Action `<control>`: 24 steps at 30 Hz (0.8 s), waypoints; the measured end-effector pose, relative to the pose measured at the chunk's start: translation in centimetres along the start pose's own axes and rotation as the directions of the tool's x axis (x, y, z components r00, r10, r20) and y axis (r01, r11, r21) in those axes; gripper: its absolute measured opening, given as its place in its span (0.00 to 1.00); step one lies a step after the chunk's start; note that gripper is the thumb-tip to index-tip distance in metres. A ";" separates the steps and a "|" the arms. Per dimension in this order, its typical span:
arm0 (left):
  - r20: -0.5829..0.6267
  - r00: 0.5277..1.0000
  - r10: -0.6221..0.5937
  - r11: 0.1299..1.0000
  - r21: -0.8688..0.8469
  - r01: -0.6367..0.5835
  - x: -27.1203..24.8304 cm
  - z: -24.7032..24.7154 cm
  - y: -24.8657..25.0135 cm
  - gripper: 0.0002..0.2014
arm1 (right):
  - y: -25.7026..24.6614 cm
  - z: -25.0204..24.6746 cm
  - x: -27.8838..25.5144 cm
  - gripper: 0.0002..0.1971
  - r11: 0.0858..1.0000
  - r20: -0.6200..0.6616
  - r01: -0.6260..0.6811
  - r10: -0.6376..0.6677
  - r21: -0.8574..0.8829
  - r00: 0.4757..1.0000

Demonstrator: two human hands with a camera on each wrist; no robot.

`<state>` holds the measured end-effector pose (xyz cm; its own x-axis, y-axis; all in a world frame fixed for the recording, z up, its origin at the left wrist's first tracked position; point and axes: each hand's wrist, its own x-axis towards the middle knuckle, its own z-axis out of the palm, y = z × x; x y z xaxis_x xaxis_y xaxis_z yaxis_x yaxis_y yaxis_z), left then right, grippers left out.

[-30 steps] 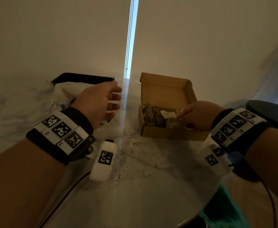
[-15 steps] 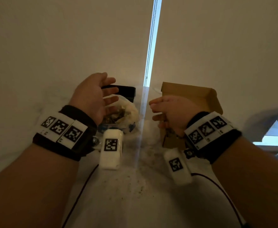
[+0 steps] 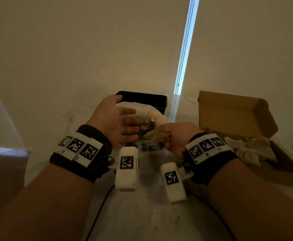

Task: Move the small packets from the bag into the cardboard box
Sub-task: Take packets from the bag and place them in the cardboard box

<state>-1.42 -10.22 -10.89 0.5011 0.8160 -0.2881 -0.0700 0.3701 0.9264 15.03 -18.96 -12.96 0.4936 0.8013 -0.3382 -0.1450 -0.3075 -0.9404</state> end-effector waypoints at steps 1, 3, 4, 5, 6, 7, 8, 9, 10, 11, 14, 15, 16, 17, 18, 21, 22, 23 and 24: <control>-0.006 1.000 -0.012 1.000 0.015 0.012 0.2 0.2 -0.1 0.31 | 0.1 -0.1 0.2 0.07 1.000 -0.008 -0.002 0.001 -0.023 1.000; -0.021 0.999 -0.029 0.999 0.041 0.030 0.4 0.5 -0.3 0.29 | 0.2 0.0 1.0 0.07 0.996 0.003 0.011 -0.011 -0.091 1.000; -0.025 0.999 -0.034 0.998 0.049 0.036 0.4 0.6 -0.4 0.28 | 0.3 0.1 1.4 0.04 0.989 0.008 0.031 -0.030 -0.142 1.000; -0.026 0.999 -0.039 0.998 0.055 0.041 0.5 0.7 -0.5 0.27 | 0.3 0.1 1.6 0.01 0.979 0.013 0.058 -0.056 -0.194 0.998; -0.023 0.999 -0.042 0.997 0.063 0.044 0.5 0.8 -0.7 0.25 | 0.3 0.1 1.8 0.04 0.970 0.012 0.077 -0.076 -0.229 0.997; -0.018 0.999 -0.041 0.996 0.074 0.042 0.6 0.9 -0.8 0.23 | 0.2 0.1 2.0 0.06 0.965 0.008 0.088 -0.088 -0.249 0.996; -0.013 0.999 -0.035 0.996 0.085 0.036 0.6 1.0 -1.0 0.21 | 0.2 0.1 2.1 0.07 0.959 -0.001 0.104 -0.108 -0.264 0.994; -0.010 1.000 -0.029 0.995 0.097 0.030 0.7 1.2 -1.2 0.19 | 0.2 0.1 2.1 0.08 0.949 -0.008 0.122 -0.130 -0.291 0.991; -0.004 1.000 -0.027 0.994 0.109 0.028 0.8 1.3 -1.4 0.18 | 0.2 0.1 2.0 0.08 0.943 -0.014 0.132 -0.143 -0.304 0.990; 0.003 1.000 -0.025 0.992 0.127 0.025 0.9 1.3 -1.6 0.17 | 0.2 0.1 2.0 0.09 0.940 -0.016 0.146 -0.159 -0.309 0.987; 0.023 1.000 0.005 0.976 0.220 -0.010 1.0 1.4 -1.9 0.12 | 0.2 0.1 1.7 0.10 0.950 -0.021 0.164 -0.175 -0.266 0.984; 0.035 0.999 0.029 0.962 0.269 -0.037 1.1 1.4 -2.0 0.10 | 0.3 0.1 1.8 0.10 0.954 -0.019 0.168 -0.179 -0.249 0.984; 0.044 0.997 0.063 0.948 0.310 -0.074 1.2 1.5 -2.1 0.09 | 0.3 0.0 1.7 0.10 0.958 -0.019 0.167 -0.176 -0.233 0.984; 0.044 0.994 0.102 0.934 0.339 -0.111 1.3 1.6 -2.2 0.11 | 0.3 0.0 1.7 0.10 0.961 -0.016 0.169 -0.176 -0.219 0.984; 0.050 0.990 0.135 0.921 0.363 -0.144 1.4 1.7 -2.4 0.14 | 0.3 0.0 1.5 0.11 0.963 -0.014 0.169 -0.176 -0.211 0.984; 0.085 0.977 0.196 0.876 0.433 -0.213 1.4 1.9 -2.8 0.22 | 0.0 0.1 1.4 0.11 0.961 0.000 0.173 -0.177 -0.215 0.984; 0.090 0.973 0.211 0.860 0.456 -0.229 1.3 2.0 -2.9 0.23 | -0.1 0.2 1.3 0.10 0.954 0.009 0.169 -0.173 -0.247 0.985; 0.092 0.970 0.224 0.843 0.481 -0.240 1.4 2.0 -2.9 0.24 | -0.2 0.2 1.4 0.11 0.947 0.016 0.165 -0.167 -0.277 0.986; 0.093 0.968 0.235 0.829 0.501 -0.249 1.4 2.1 -2.9 0.23 | -0.2 0.3 1.2 0.12 0.939 0.019 0.163 -0.165 -0.303 0.986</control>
<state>1.27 -11.07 -13.46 0.5486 0.8352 -0.0388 0.2491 -0.1190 0.9611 15.43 -17.81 -13.19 0.4940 0.8509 -0.1788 0.2043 -0.3135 -0.9273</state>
